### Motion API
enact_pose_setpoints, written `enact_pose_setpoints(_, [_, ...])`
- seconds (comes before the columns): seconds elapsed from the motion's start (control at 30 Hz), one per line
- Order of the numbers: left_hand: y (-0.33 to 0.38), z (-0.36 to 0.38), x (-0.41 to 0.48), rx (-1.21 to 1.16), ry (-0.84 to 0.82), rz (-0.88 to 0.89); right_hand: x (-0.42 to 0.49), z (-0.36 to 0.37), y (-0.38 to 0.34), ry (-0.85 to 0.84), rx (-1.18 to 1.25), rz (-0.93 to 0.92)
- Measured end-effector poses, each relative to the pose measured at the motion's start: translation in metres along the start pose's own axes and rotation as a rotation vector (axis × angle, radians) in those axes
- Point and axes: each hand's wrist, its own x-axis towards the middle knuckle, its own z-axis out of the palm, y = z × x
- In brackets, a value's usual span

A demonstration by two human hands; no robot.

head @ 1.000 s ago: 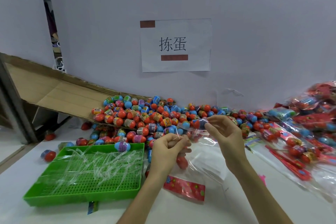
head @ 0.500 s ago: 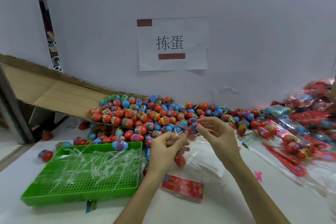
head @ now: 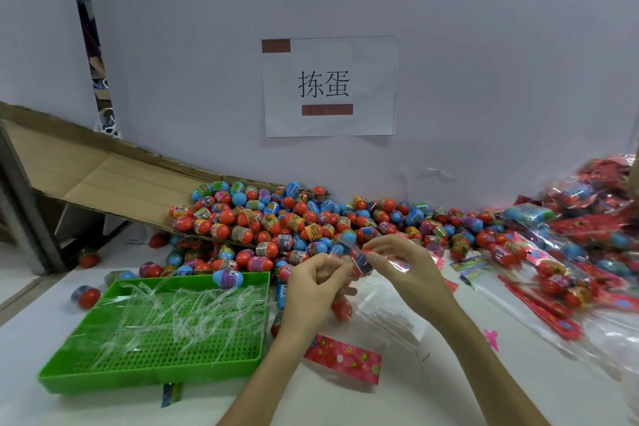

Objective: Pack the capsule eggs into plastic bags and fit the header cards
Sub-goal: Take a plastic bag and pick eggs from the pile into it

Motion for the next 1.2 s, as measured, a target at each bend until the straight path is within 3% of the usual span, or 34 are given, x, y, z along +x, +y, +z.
enact_pose_setpoints(0.3, [0.004,0.000,-0.002,-0.023,0.027,-0.053,0.000,-0.003,-0.003,0.014,0.007,-0.008])
enact_pose_setpoints(0.73, [0.004,-0.001,-0.002,0.059,0.106,-0.015,-0.005,0.000,0.002,-0.181,-0.203,-0.048])
enact_pose_setpoints(0.97, [0.005,-0.001,0.000,0.031,0.128,-0.035,-0.004,0.003,0.006,-0.157,-0.214,-0.105])
enact_pose_setpoints(1.2, [0.009,-0.002,0.000,-0.024,0.103,-0.085,-0.004,0.005,0.008,-0.006,-0.189,-0.174])
